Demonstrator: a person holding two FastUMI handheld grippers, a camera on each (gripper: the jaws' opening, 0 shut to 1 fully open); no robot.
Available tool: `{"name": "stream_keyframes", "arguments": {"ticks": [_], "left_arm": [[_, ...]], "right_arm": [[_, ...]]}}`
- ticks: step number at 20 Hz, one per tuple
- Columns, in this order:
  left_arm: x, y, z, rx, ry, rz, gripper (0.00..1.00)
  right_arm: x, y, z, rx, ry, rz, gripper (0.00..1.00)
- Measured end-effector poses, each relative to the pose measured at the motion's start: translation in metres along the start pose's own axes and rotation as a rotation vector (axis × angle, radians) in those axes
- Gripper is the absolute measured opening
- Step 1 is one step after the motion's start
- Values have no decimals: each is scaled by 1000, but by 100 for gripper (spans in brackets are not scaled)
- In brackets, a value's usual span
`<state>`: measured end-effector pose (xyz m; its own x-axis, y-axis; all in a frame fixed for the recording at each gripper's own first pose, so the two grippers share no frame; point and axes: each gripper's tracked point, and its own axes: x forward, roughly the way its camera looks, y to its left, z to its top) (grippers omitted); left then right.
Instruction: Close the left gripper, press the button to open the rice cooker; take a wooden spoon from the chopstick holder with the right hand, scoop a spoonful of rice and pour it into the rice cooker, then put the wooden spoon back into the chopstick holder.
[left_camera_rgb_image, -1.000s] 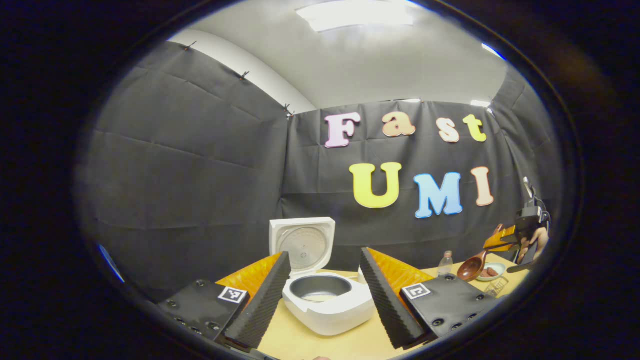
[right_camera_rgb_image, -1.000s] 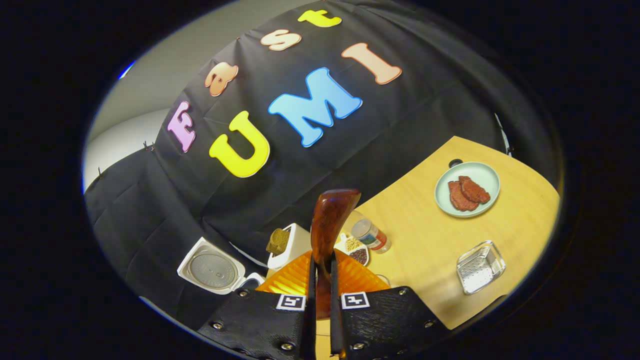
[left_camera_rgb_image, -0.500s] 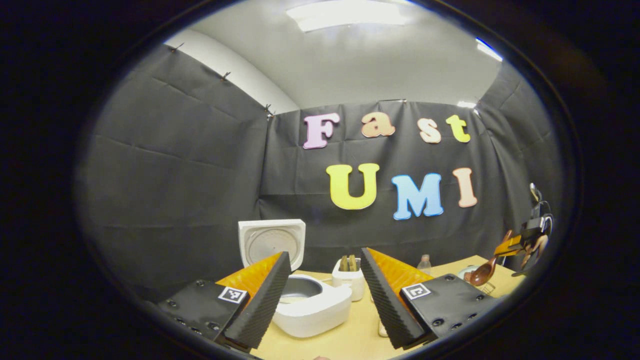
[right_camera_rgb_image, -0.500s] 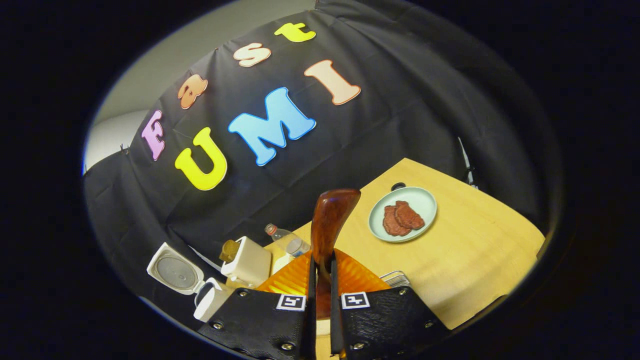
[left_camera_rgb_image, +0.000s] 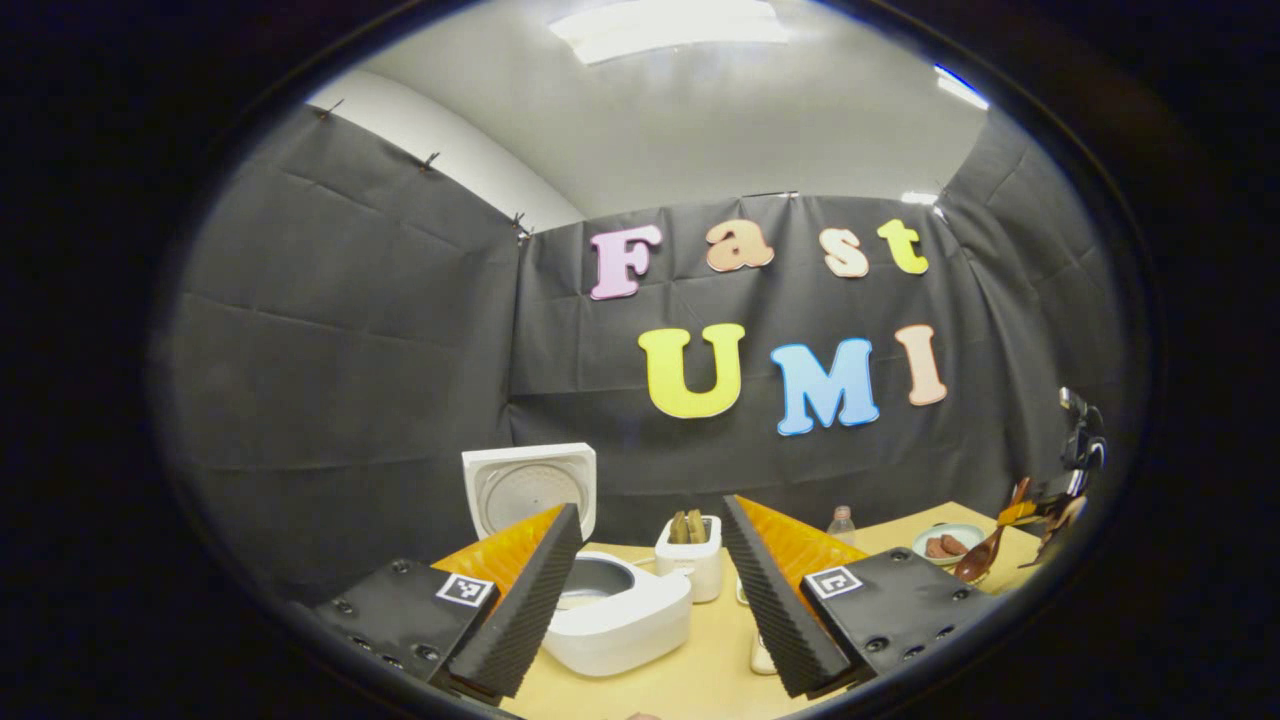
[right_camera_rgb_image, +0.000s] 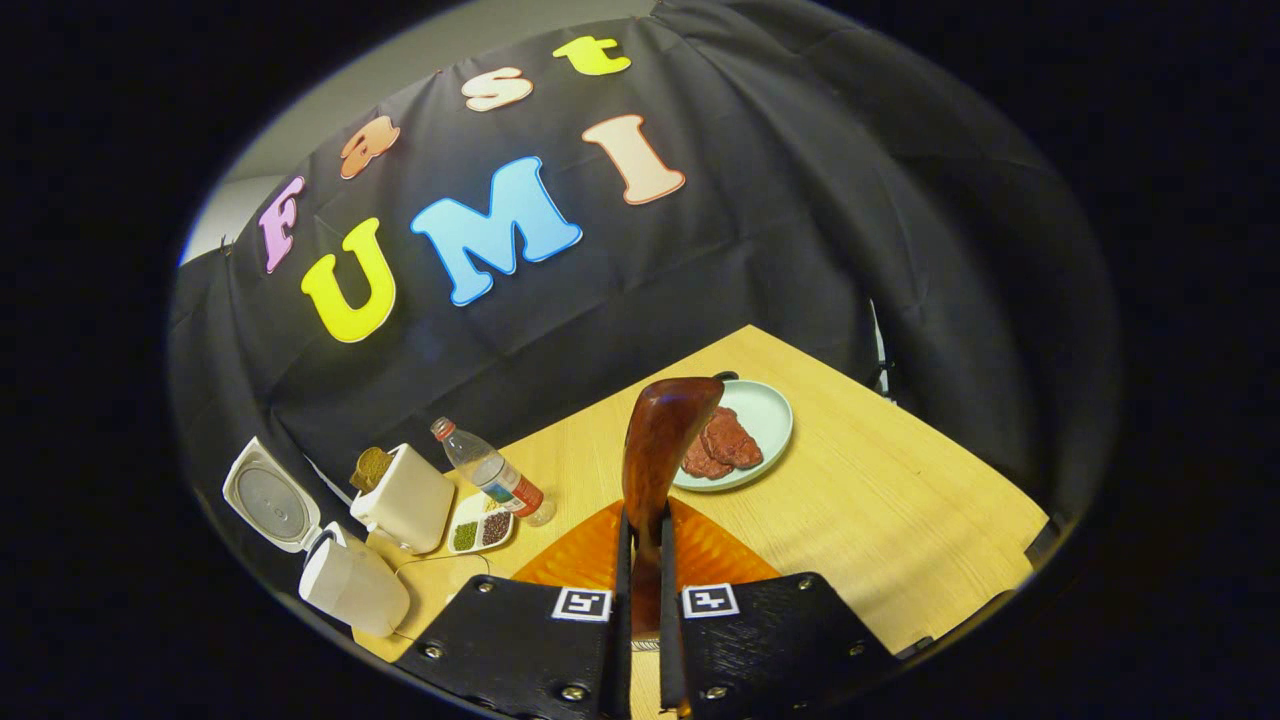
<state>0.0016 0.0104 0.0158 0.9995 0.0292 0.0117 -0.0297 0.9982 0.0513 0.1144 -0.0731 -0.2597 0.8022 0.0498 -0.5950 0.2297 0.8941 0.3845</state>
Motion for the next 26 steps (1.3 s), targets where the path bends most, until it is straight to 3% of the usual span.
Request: {"name": "stream_keyframes", "arguments": {"ticks": [6, 10, 14, 15, 26], "left_arm": [[-1, 3, 3, 41, -4, 18, 97], [3, 3, -3, 15, 5, 21, 97], [15, 2, -11, -11, 18, 12, 97], [19, 2, -13, -12, 19, 11, 97], [102, 59, -31, -25, 72, 95, 100]], "right_arm": [[13, -19, -36, -3, 92, -31, 12], [2, -29, -28, -58, 59, -45, 18], [-21, -40, 3, -138, -28, -82, 67], [-31, -42, 16, -172, -67, -95, 95], [-138, 21, 98, -432, -373, -90, 98]]}}
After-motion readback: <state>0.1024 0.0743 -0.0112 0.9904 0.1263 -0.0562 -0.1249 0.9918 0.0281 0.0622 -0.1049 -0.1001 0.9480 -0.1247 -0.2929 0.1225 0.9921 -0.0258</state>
